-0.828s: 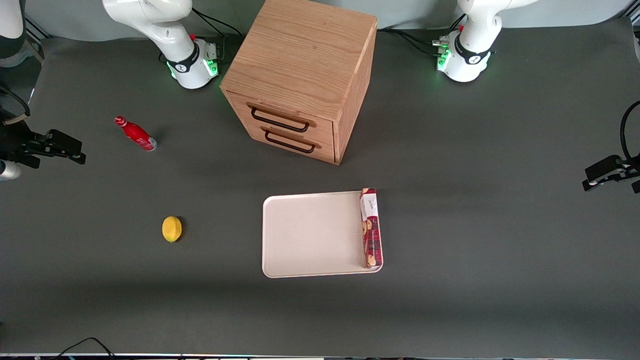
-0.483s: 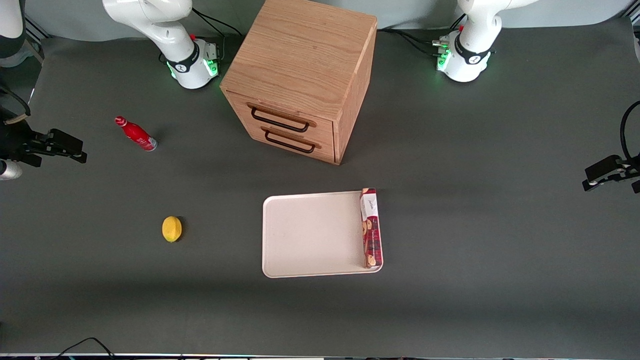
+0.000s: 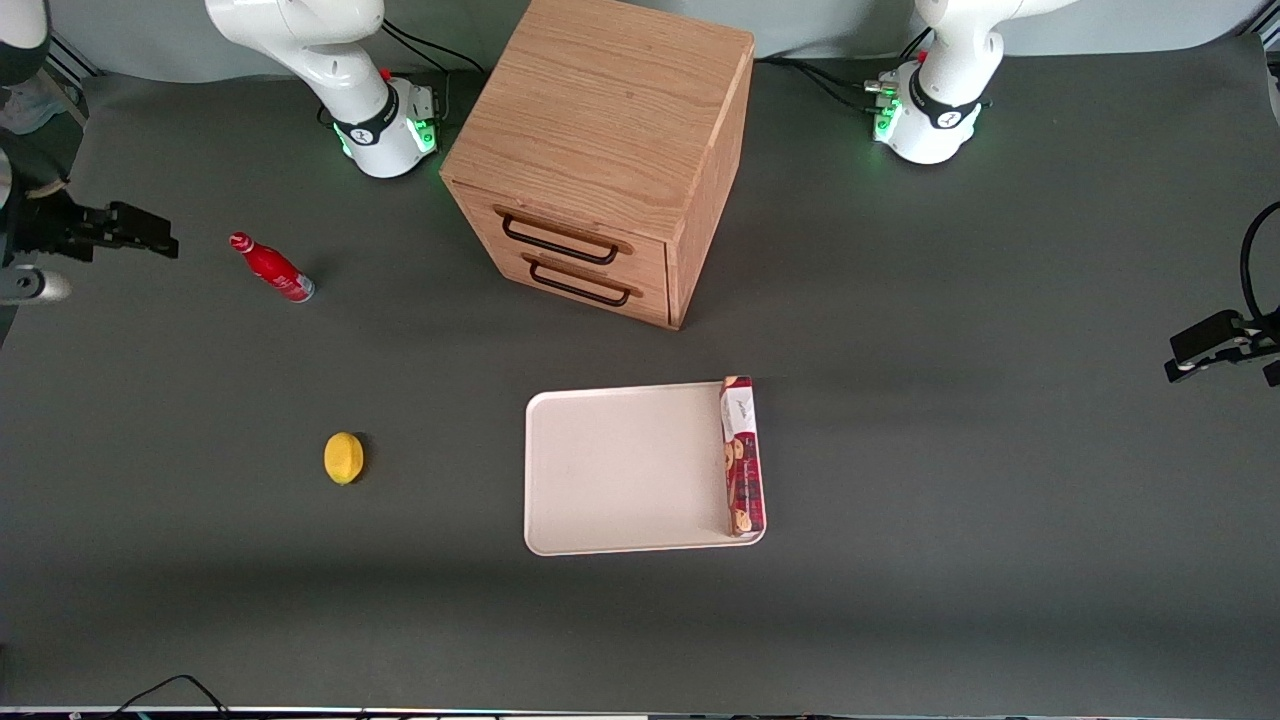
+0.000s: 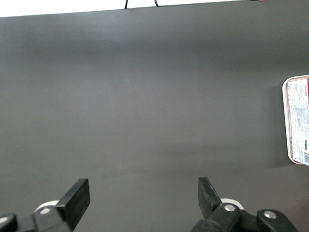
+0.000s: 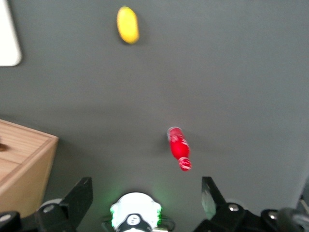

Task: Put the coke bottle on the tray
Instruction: 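Move the open right gripper toward the red Coca-Cola bottle, then lower the right gripper around the bottle's neck and close it, then lift the held bottle and carry it toward the white tray, then lower the bottle onto the tray beside the cookie box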

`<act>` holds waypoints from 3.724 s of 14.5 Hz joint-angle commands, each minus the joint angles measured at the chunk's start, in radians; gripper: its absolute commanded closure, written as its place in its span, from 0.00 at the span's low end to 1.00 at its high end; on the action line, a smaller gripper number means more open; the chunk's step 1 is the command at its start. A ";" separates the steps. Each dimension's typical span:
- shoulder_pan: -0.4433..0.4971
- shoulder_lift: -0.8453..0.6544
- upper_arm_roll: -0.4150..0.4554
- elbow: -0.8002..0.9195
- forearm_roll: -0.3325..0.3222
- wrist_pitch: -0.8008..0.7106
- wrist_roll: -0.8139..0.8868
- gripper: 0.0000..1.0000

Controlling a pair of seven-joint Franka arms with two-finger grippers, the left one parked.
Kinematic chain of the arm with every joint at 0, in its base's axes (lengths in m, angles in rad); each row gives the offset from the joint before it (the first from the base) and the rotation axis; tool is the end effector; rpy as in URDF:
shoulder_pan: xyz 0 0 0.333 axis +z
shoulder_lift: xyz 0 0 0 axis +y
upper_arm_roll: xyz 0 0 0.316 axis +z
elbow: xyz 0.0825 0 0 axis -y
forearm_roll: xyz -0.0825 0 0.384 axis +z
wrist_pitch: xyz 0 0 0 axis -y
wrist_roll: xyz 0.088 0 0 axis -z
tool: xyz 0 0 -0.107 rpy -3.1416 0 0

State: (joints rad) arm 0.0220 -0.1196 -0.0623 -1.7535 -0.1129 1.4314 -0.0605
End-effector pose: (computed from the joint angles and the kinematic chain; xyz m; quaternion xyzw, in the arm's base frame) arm 0.4964 -0.0351 0.5927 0.9935 0.0085 -0.1036 0.0476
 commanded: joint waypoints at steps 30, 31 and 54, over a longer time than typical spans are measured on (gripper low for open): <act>-0.036 -0.273 -0.346 -0.957 -0.114 0.732 -0.216 1.00; -0.034 -0.272 -0.343 -0.930 -0.116 0.701 -0.214 1.00; 0.041 0.630 0.494 0.690 0.066 0.041 0.716 1.00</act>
State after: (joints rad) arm 0.0461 0.4118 0.3536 -1.1408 0.0293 1.4453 0.4748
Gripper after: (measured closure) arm 0.683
